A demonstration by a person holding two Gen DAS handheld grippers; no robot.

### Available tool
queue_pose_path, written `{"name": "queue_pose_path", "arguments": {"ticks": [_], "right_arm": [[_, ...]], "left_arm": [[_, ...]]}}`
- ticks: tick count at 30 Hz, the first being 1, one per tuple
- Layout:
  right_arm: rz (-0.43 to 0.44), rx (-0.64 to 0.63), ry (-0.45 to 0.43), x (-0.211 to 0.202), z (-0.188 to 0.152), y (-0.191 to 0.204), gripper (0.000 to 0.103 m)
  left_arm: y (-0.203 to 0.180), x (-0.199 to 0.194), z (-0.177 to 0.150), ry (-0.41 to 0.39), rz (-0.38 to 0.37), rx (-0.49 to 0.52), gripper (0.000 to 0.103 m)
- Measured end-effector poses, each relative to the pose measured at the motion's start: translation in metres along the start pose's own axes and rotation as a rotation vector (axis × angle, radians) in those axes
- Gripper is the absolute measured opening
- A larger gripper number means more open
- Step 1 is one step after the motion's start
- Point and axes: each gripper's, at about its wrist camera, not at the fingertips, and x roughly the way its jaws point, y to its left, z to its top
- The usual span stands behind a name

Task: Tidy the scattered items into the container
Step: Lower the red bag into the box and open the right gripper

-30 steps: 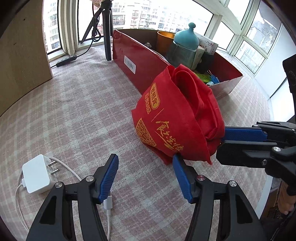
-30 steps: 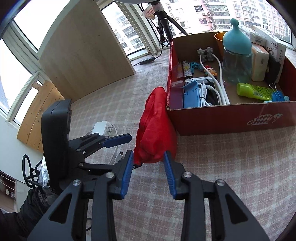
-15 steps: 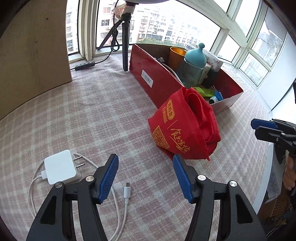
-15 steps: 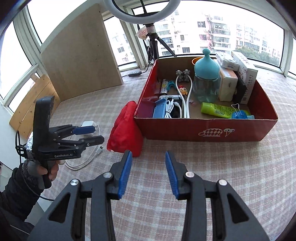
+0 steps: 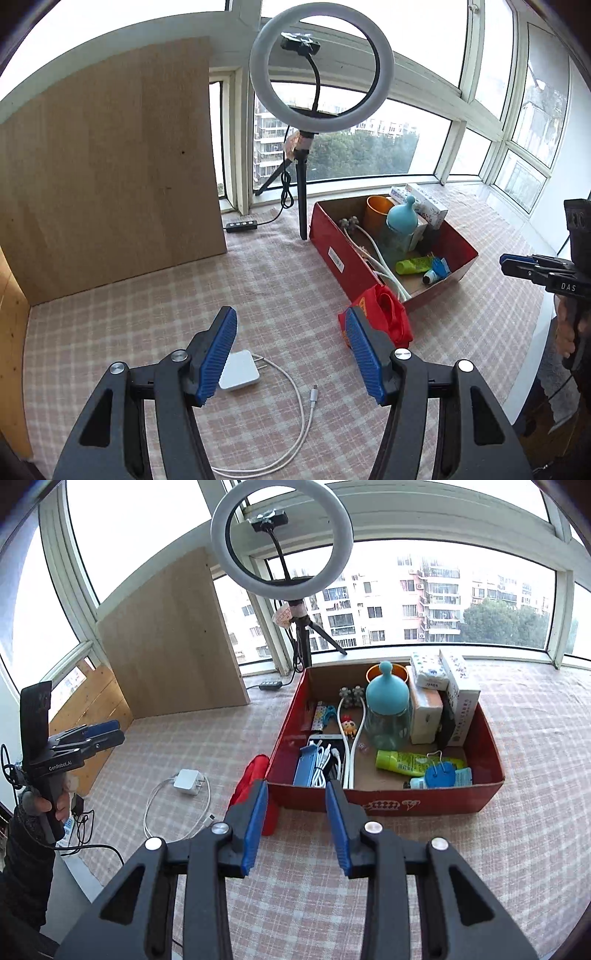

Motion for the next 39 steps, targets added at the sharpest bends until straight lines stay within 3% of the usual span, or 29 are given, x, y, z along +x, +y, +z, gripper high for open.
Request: {"name": "queue_pose_path", "arguments": {"ticks": [4,9,17,23,28,39], "right_arm": [[-0.005,-0.065,-0.041,-0.019,0.047,0.004,0.028],[0.007,-0.084,0.014,0.004,0.082,-0.003,0.018],[0.05,-0.034,0.115,0.078,0.101,-0.036,0.017],[0.069,-0.005,0.141,0.113,0.108,-0.065,0.017],[0.064,-0.028,0.23,0.152,0.105,-0.076,0.017],[0.004,-0.14,0.472,0.239,0.085,-0.057,0.008]], "left_arm": [[0.002,-0.031,0.025,-0.067,0.023,0.028,0.06],[-0.003,-0.03,0.034,-0.085,-0.01,0.042,0.06],[0.001,0.025,0.036,-0.021,-0.066,0.036,0.06],[0.014,0.09,0.032,0.068,-0.121,-0.009,0.06],[0.019,0.133,0.024,0.138,-0.138,-0.03,0.06],[0.025,0.138,0.014,0.153,-0.146,-0.064,0.06]]}}
